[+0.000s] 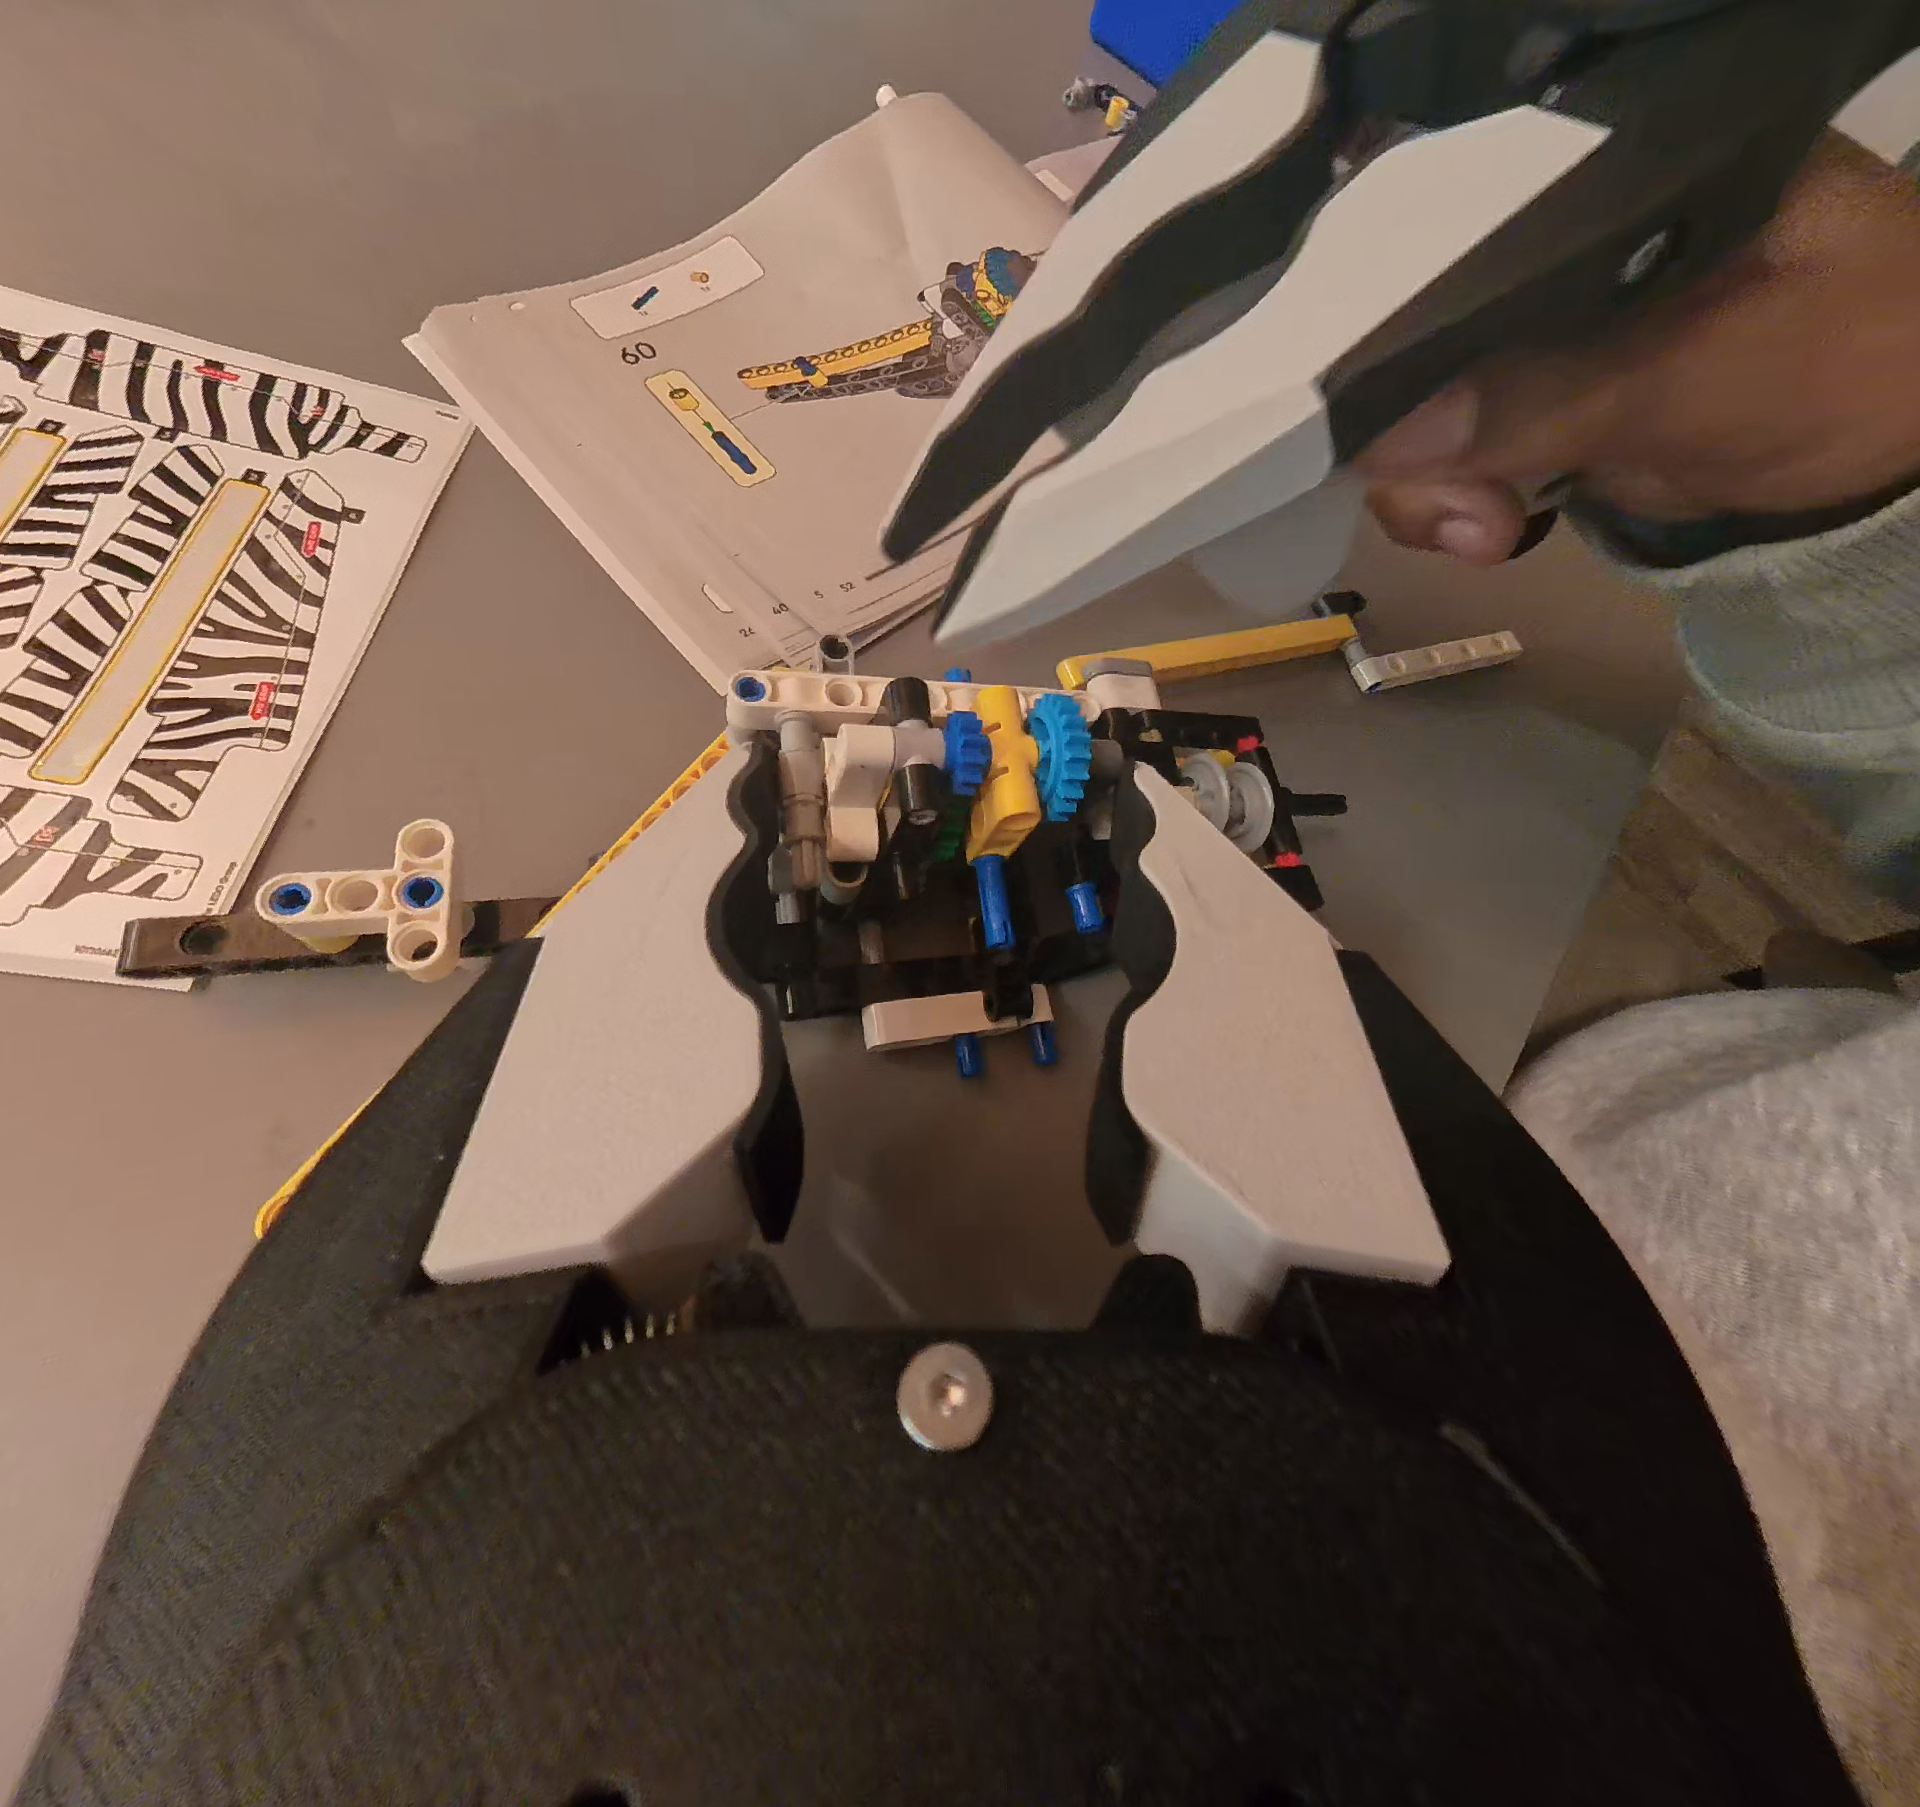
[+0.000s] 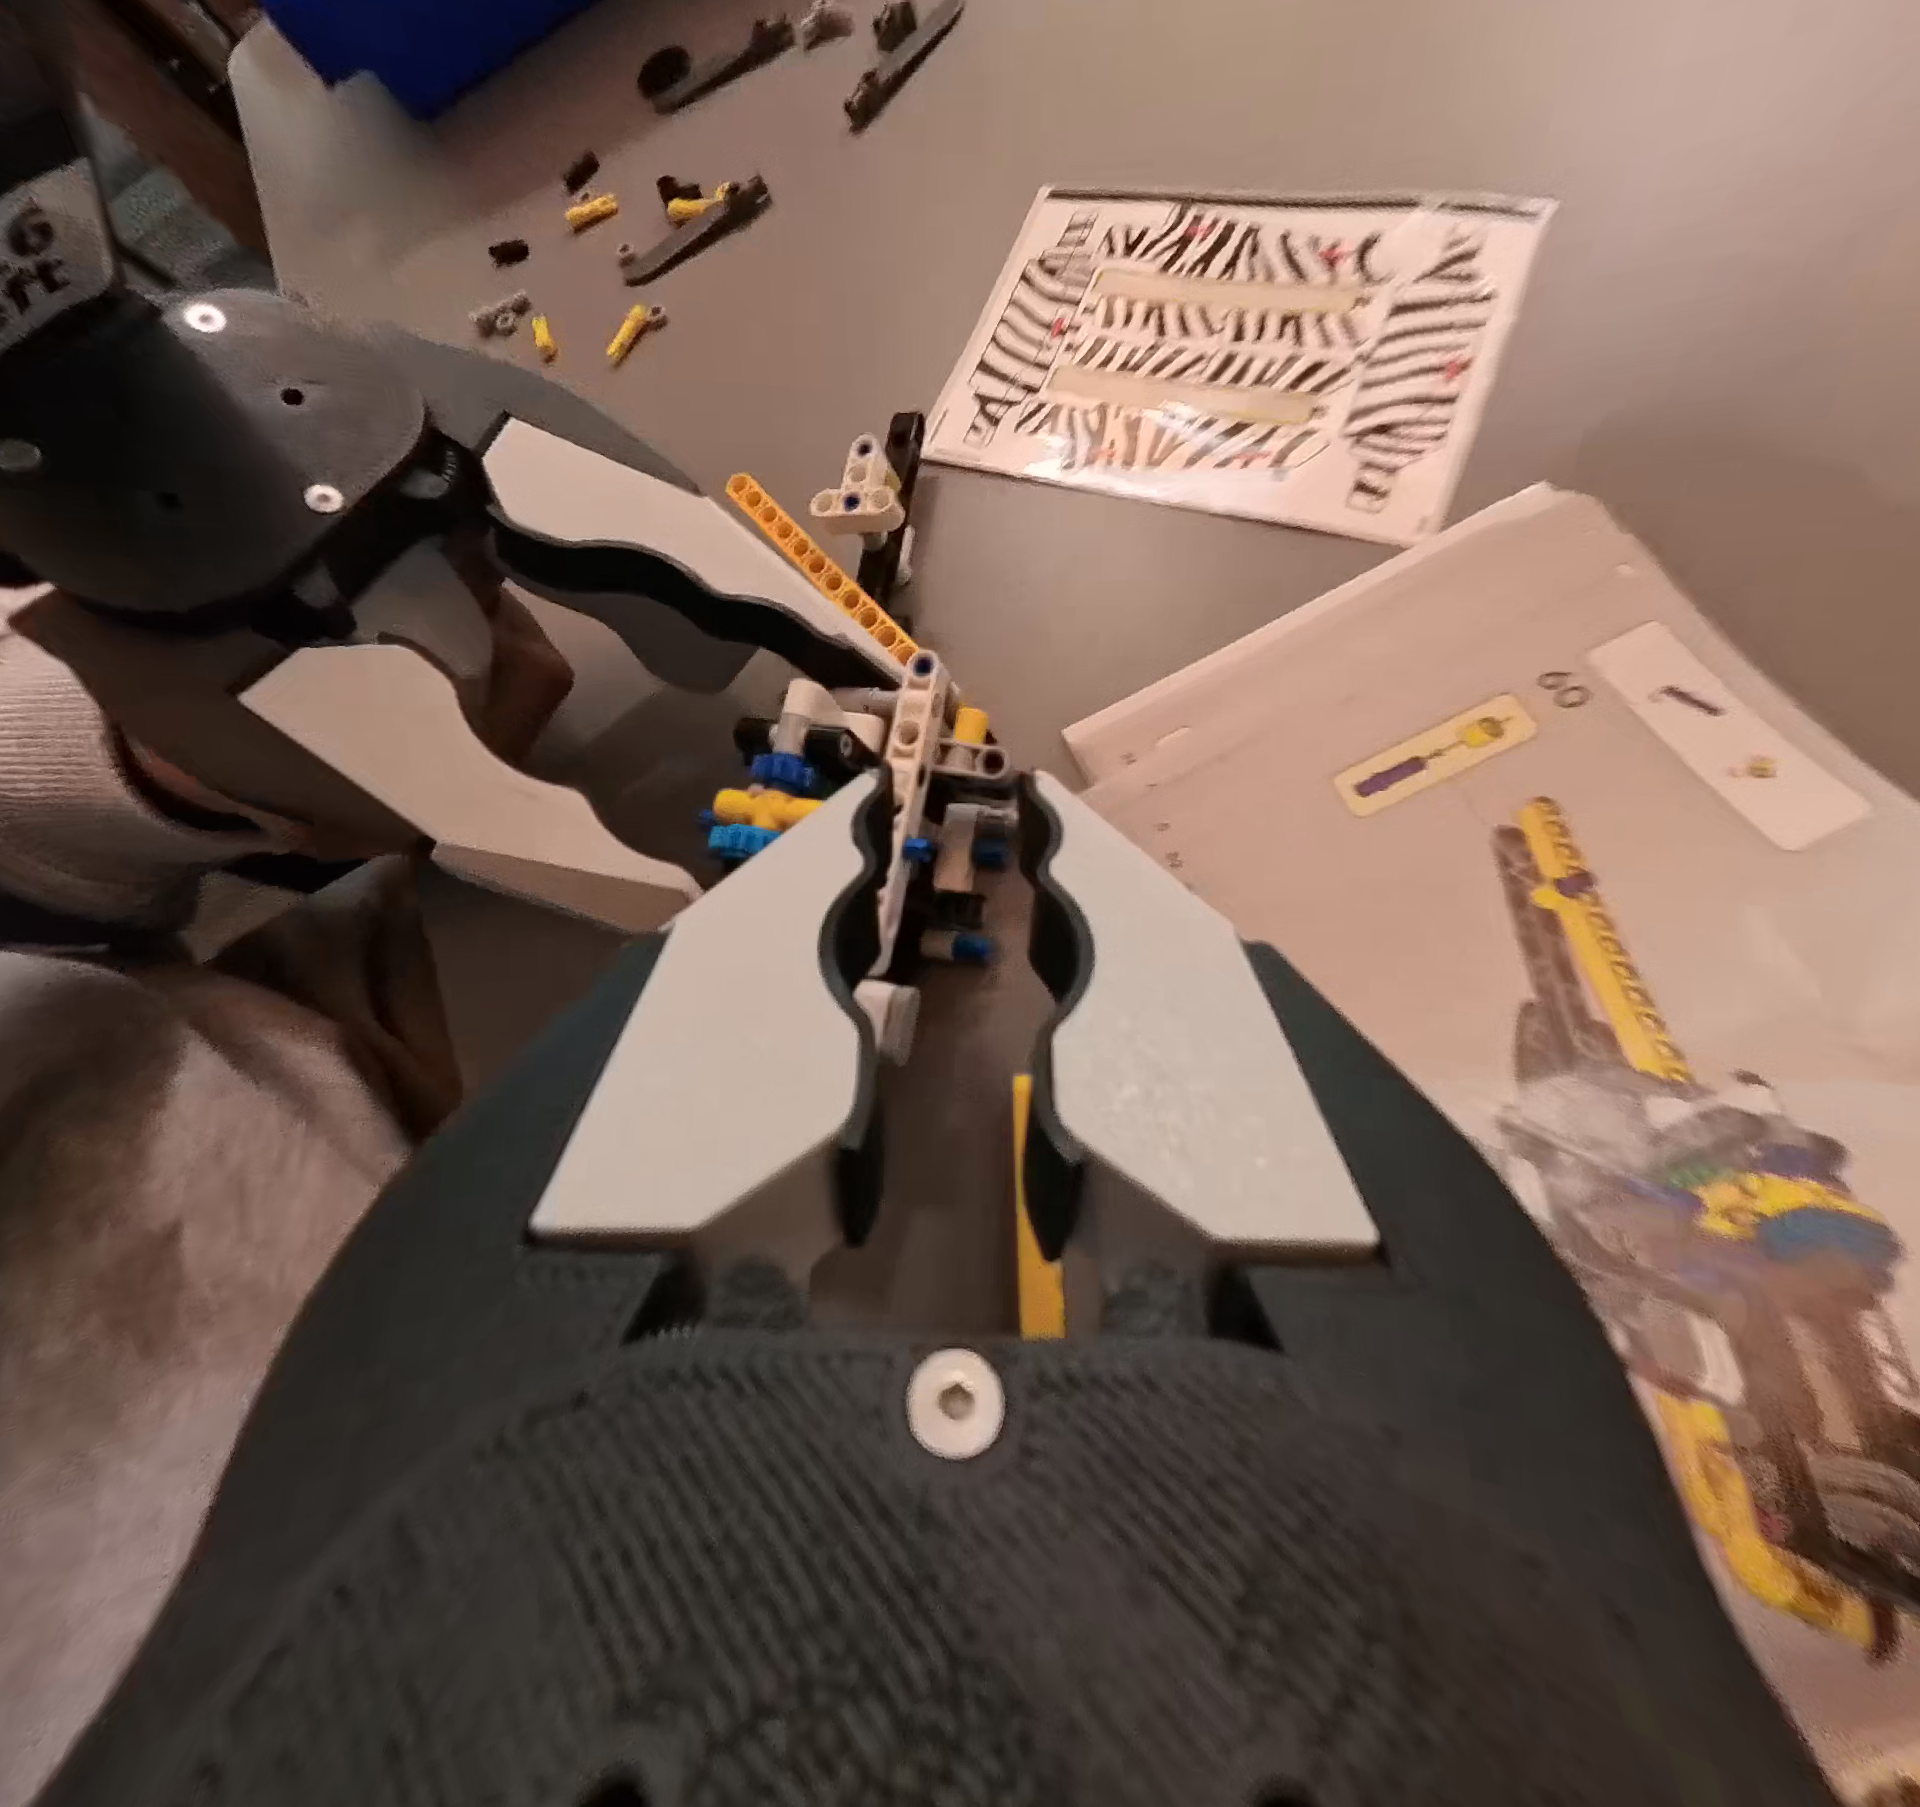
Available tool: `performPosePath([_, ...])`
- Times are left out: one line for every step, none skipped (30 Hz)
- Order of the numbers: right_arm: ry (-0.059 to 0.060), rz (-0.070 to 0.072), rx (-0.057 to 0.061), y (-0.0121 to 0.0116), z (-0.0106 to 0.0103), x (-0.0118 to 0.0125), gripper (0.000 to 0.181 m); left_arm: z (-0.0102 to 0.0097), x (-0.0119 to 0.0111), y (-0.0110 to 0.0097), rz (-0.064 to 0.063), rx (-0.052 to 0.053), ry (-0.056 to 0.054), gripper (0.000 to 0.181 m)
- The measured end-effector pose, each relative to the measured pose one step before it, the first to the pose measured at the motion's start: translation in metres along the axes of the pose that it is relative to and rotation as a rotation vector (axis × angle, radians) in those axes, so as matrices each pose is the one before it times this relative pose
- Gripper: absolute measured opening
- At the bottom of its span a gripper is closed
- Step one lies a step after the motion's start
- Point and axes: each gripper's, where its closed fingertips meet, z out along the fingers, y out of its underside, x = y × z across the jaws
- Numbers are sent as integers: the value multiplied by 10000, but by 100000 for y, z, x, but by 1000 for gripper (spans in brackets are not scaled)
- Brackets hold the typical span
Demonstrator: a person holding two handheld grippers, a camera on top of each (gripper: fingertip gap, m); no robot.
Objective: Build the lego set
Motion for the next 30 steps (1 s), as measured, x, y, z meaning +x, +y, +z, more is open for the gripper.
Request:
performPosePath([-202, 104, -337, 304, 522, -219, 21, 0, 12, 0, 5, 0, 11, 64])
performPosePath([-68, 87, -273, 239, 491, -101, 21, 4, 27, 5, 5, -6, 18, 64])
performPosePath([9, 61, -211, 185, 402, -34, 21, 5, -8, 21, -1, -11, -8, 64])
performPosePath([-73, 72, -21, -120, 162, -154, 17, -18, 18, -30, -13, 21, 26, 64])
performPosePath([-91, 83, -77, -2, 54, -160, 15, 1, 15, 35, -4, -13, 13, 64])
performPosePath([-88, 124, -85, 13, 36, -112, 13, -2, 31, 13, 11, -4, 12, 64])
performPosePath([-89, 117, -132, 88, 41, -123, 12, -3, 41, 26, 32, -13, -6, 64])
performPosePath([-60, 61, -78, 13, -10, -99, 10, 1, 40, 18, 36, -7, -5, 64])
performPosePath([-19, 15, -60, 28, -21, -37, 10, -6, 47, 11, 29, -5, -11, 64])
performPosePath([-20, 29, -22, 28, -12, -24, 10, -8, 5, 12, 25, -2, -22, 64])
performPosePath([-45, 51, 3, 12, 8, -32, 10, -5, 6, 16, 3, -4, -15, 64])
performPosePath([-77, 57, 12, 17, 3, -36, 10, -5, -15, 15, -16, -3, -13, 64])
performPosePath([-100, 72, -6, 49, -8, -46, 9, -15, -5, 14, -6, -1, -14, 64])
performPosePath([-110, 89, 8, 15, -32, -47, 9, -8, 4, 9, 9, 4, -10, 64])
performPosePath([-107, 80, 14, 8, -59, -42, 9, 3, -8, 5, 2, -3, -14, 64])
performPosePath([-88, 64, 15, -1, -62, -38, 9, -3, -12, -2, 7, -3, -17, 64])
performPosePath([-50, 59, 5, 7, -76, 14, 10, 1, 11, 6, 9, 0, -3, 64])
performPosePath([-17, 52, -12, 26, -31, 50, 12, -7, 6, -6, 4, 2, -1, 64])
performPosePath([-34, 29, -4, 12, -1, -34, 12, 2, 7, 5, 13, 1, -4, 64])
performPosePath([-4, 33, -19, 29, 30, -8, 11, 4, 48, 5, 27, -6, 17, 64])
performPosePath([40, 27, -93, 152, 69, 75, 11, 15, 81, 16, 40, -18, 30, 64])
performPosePath([51, -5, -114, 178, 68, 95, 12, -7, 31, 8, 31, 0, -1, 64])
performPosePath([-13, 28, -30, 45, -18, 20, 13, 10, 40, 22, 26, -15, 10, 64])
performPosePath([-9, -3, -29, 25, -10, 15, 13, 10, 24, 4, 21, -8, -6, 64])
performPosePath([7, -58, -29, 10, 11, -69, 12, 6, -6, 8, 11, -4, -18, 64])
performPosePath([24, -109, -33, -10, 14, -186, 8, -4, 12, -3, 9, 0, -4, 64])
performPosePath([126, -149, -53, -21, -6, -103, 6, -3, -2, 13, -22, 0, 20, 64])
performPosePath([197, -176, -62, -17, -7, -1, 5, -7, -8, 3, -42, 2, 30, 64])
performPosePath([187, -125, -58, -11, 14, 3, 5, -10, 3, 5, -42, 3, 33, 64])
performPosePath([145, -91, -44, 2, -3, 9, 5, 3, 3, 4, -34, -1, 29, 64])
